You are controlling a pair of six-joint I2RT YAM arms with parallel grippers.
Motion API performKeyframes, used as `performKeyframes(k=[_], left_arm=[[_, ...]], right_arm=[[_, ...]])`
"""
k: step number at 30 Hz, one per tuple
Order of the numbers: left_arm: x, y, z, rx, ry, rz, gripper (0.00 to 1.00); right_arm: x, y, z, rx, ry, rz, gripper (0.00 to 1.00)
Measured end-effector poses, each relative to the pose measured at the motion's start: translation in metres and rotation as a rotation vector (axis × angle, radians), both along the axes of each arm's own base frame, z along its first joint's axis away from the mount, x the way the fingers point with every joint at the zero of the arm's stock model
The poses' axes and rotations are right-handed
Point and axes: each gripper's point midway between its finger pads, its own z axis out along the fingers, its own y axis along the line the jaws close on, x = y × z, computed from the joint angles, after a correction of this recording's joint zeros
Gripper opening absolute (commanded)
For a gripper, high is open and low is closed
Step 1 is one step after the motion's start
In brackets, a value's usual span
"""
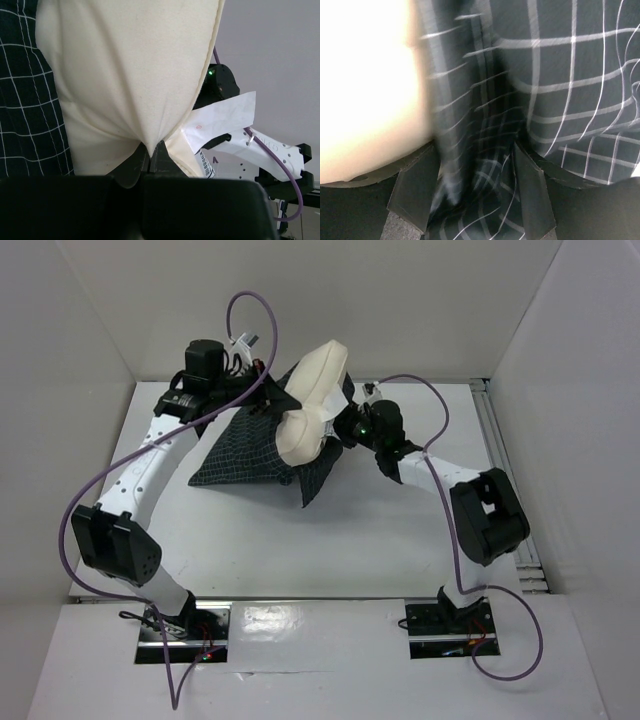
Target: Put the pillow into the pillowcase
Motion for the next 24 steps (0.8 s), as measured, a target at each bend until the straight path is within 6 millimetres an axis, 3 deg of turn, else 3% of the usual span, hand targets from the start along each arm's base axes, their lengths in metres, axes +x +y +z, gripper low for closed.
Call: performKeyframes(k=[3,6,7,9,12,14,18,19,22,24], left_arm=[[-0.001,0.001,0.000,0.000,0.000,0.001,0.00],[-0.002,0.001,0.000,0.000,0.000,0.001,0.00],[-0.003,0.001,-0.001,0.000,0.001,0.001,0.00],[-0.004,0.001,-0.001,0.001,0.003,0.000,0.00],[-0.004,0.002,-0.003,0.001,0.005,0.001,0.00],[-0.006,0.003,-0.005,0.001,0.009,0.001,0.00],[-0.007,0.005,-0.005,-0.004,0.008,-0.004,0.00],[-0.007,0.006,-0.004,-0.006,0.005,-0.003,0.00],[-0.005,0.008,-0.002,-0.010,-0.003,-0.001,0.00],[-0.005,0.008,-0.001,-0.011,-0.007,0.000,0.00]], right_arm=[[0.010,0.007,-0.012,-0.009,0.019,0.015,0.61],[0.015,0.009,-0.024,-0.026,0.038,0.016,0.45],[0.015,0.008,-0.027,-0.033,0.044,0.012,0.30],[0.017,0.006,-0.030,-0.049,0.044,-0.004,0.15],[0.020,-0.001,-0.034,-0.080,0.049,-0.039,0.05],[0.017,-0.007,-0.036,-0.107,0.053,-0.058,0.09],[0.004,-0.025,-0.023,-0.147,0.033,-0.087,0.47],[0.001,-0.030,-0.017,-0.152,0.022,-0.090,0.52],[-0.007,-0.044,0.004,-0.154,-0.020,-0.111,0.50],[-0.009,-0.052,0.021,-0.141,-0.052,-0.137,0.32]])
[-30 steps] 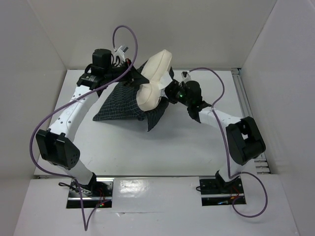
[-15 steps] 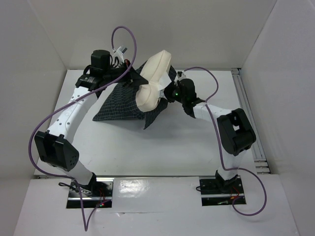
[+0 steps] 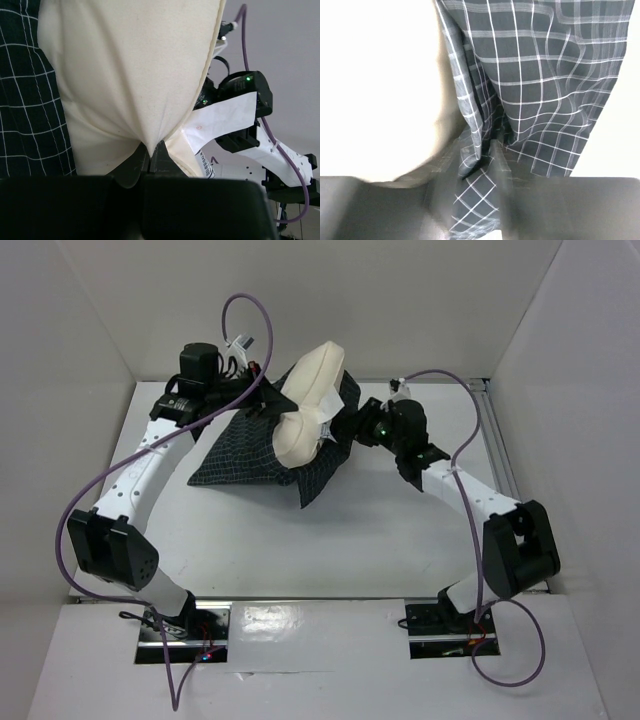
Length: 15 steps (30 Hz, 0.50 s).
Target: Put the pillow into the pillowcase
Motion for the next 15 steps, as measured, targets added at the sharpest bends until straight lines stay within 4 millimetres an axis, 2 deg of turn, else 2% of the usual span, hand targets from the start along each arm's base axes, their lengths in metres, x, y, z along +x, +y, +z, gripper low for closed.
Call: performKeyframes(k=[2,3,6,11,15], left_arm=[[0.000,0.001,0.000,-0.001,-0.001,0.001,0.00],[0.001,0.001,0.000,-0.001,-0.001,0.001,0.00],[0.001,0.003,0.002,-0.003,-0.008,0.005,0.00],[0.000,0.003,0.001,-0.004,-0.009,0.005,0.00],[0.000,0.003,0.001,-0.004,-0.010,0.005,0.00]], right_arm=[[0.000,-0.007,0.010,0.014,-0.019,-0.032,0.14],[0.001,-0.009,0.011,0.019,-0.018,-0.044,0.12],[0.008,-0.008,0.005,0.020,0.007,-0.058,0.11],[0.031,0.004,-0.019,-0.001,0.069,-0.049,0.10],[0.037,0.018,-0.035,-0.016,0.107,-0.022,0.10]])
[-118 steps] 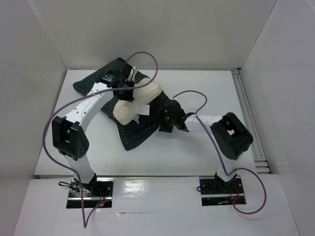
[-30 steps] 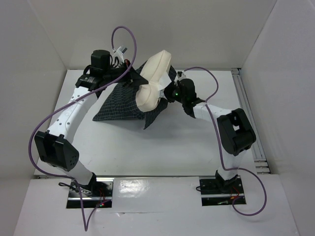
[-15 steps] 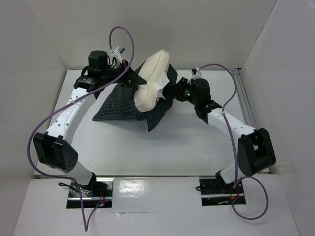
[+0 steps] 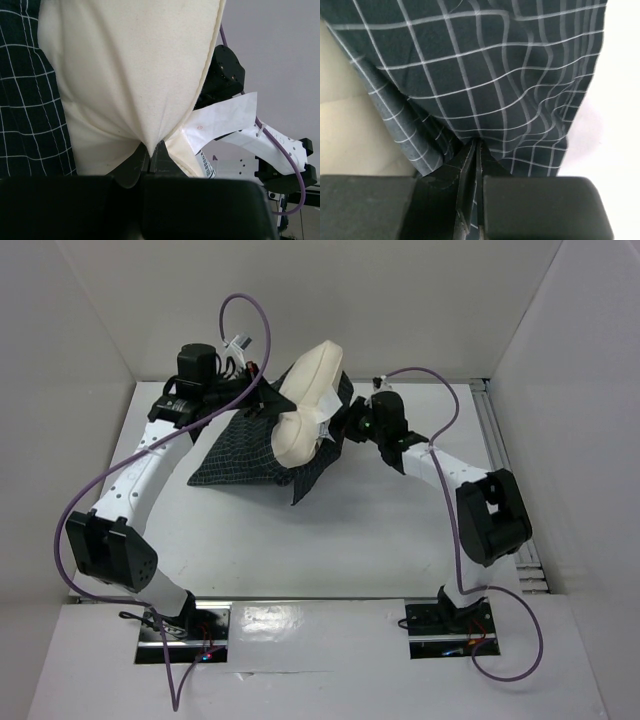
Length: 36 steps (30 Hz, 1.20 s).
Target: Put the pillow into the pillowcase
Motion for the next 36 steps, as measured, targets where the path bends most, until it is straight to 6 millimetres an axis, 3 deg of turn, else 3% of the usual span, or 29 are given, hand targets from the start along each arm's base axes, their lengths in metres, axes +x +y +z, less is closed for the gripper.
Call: performKeyframes(k=[2,3,6,13,18,22,24,25,26,28,32,36], left_arm=[[0.000,0.000,-0.001,0.000,0.001,-0.001,0.00],[0.000,0.000,-0.001,-0.001,0.001,-0.003,0.00],[-0.001,-0.001,-0.002,-0.002,0.002,-0.005,0.00],[-0.001,0.000,-0.001,-0.002,0.000,-0.005,0.00],[0.000,-0.001,-0.002,-0.003,-0.001,-0.005,0.00],[0.000,0.000,-0.003,-0.002,-0.001,-0.002,0.00],[0.001,0.001,-0.004,-0.001,0.000,0.002,0.00],[0.000,0.001,-0.005,-0.001,0.000,0.002,0.00],[0.000,0.001,-0.006,-0.001,0.003,0.002,0.00],[0.000,0.001,-0.007,0.000,0.006,0.000,0.00],[-0.001,0.001,-0.010,0.001,0.012,0.000,0.00],[-0.002,0.002,-0.011,0.003,0.014,0.001,0.00]], right_arm=[[-0.003,0.010,-0.001,-0.001,0.006,0.025,0.16],[-0.005,0.016,0.001,-0.001,0.003,0.042,0.27],[-0.009,0.031,0.011,0.010,-0.016,0.084,0.41],[-0.009,0.035,0.014,0.001,-0.024,0.074,0.40],[-0.009,0.034,0.009,-0.016,-0.012,0.076,0.58],[0.005,0.040,0.006,-0.027,-0.015,0.070,0.60],[0.013,0.042,-0.001,-0.034,-0.008,0.066,0.46],[0.016,0.044,-0.005,-0.040,-0.004,0.062,0.35],[0.019,0.044,-0.010,-0.046,0.000,0.059,0.17],[0.022,0.042,-0.021,-0.061,0.018,0.043,0.00],[0.024,0.033,-0.027,-0.077,0.034,0.002,0.00],[0.005,0.009,-0.033,-0.105,0.058,-0.024,0.00]])
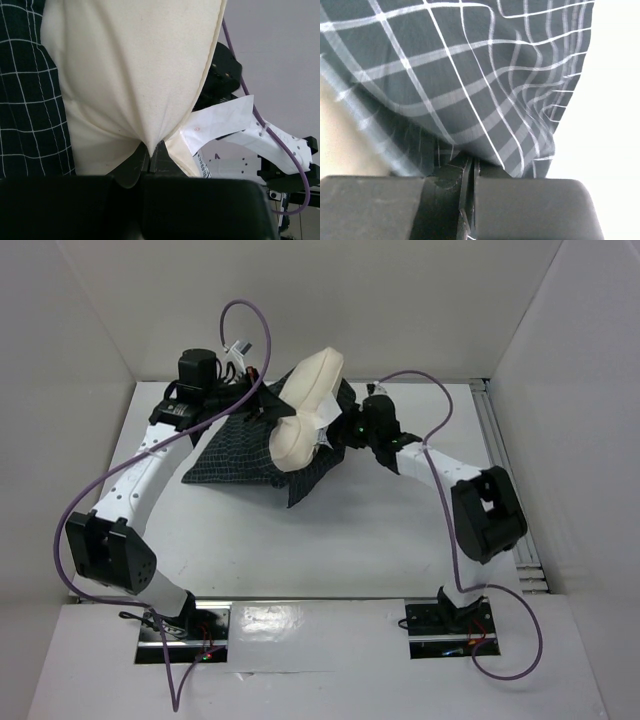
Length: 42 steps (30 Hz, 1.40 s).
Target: Put the pillow into the pillowcase
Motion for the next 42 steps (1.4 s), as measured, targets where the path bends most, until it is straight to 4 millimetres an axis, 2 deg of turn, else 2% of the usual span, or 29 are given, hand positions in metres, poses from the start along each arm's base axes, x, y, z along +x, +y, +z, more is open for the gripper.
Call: performKeyframes(k=[4,9,12,15,21,22,23,26,27,29,31,32,34,36,38,39,42], left_arm=[[0.000,0.000,-0.006,0.003,0.006,0.001,0.00],[0.001,0.000,-0.025,0.011,0.038,0.002,0.00],[0.004,-0.002,-0.037,0.023,0.058,0.000,0.00],[0.006,-0.009,-0.054,0.044,0.077,-0.024,0.00],[-0.003,-0.026,-0.112,0.100,0.173,-0.137,0.00],[-0.007,-0.028,-0.121,0.113,0.188,-0.158,0.04],[-0.011,-0.030,-0.129,0.130,0.201,-0.175,0.27],[-0.022,-0.034,-0.138,0.195,0.196,-0.208,0.56],[-0.024,-0.036,-0.137,0.224,0.192,-0.208,0.67],[-0.024,-0.040,-0.130,0.291,0.153,-0.204,0.76],[-0.019,-0.047,-0.109,0.341,0.089,-0.193,0.80],[-0.012,-0.053,-0.091,0.357,0.026,-0.186,0.81],[-0.003,-0.069,-0.062,0.362,-0.079,-0.178,0.81],[0.001,-0.085,-0.042,0.351,-0.150,-0.188,0.82],[0.001,-0.101,-0.035,0.336,-0.180,-0.206,0.84],[0.000,-0.111,-0.036,0.331,-0.184,-0.221,0.90],[0.008,-0.136,-0.047,0.343,-0.180,-0.228,0.98]], right_arm=[[-0.023,-0.038,0.020,-0.022,-0.021,-0.040,0.00],[-0.041,-0.074,0.063,-0.025,-0.111,-0.080,0.00],[-0.051,-0.081,0.074,-0.028,-0.137,-0.076,0.00],[-0.060,-0.083,0.074,-0.028,-0.135,-0.063,0.00],[-0.069,-0.086,0.080,-0.006,-0.131,-0.028,0.00],[-0.071,-0.085,0.078,-0.006,-0.121,-0.018,0.00],[-0.073,-0.084,0.075,-0.007,-0.106,-0.010,0.00],[-0.080,-0.086,0.058,-0.017,-0.067,-0.005,0.00],[-0.082,-0.088,0.050,-0.024,-0.052,-0.010,0.00],[-0.085,-0.094,0.035,-0.043,-0.019,-0.026,0.00],[-0.088,-0.101,0.024,-0.061,0.010,-0.041,0.00],[-0.089,-0.104,0.021,-0.071,0.020,-0.049,0.00],[-0.091,-0.107,0.022,-0.081,0.015,-0.056,0.00],[-0.091,-0.108,0.026,-0.083,-0.002,-0.055,0.00],[-0.092,-0.108,0.031,-0.082,-0.015,-0.054,0.00],[-0.092,-0.108,0.032,-0.082,-0.019,-0.054,0.00],[-0.093,-0.108,0.035,-0.080,-0.029,-0.052,0.00]])
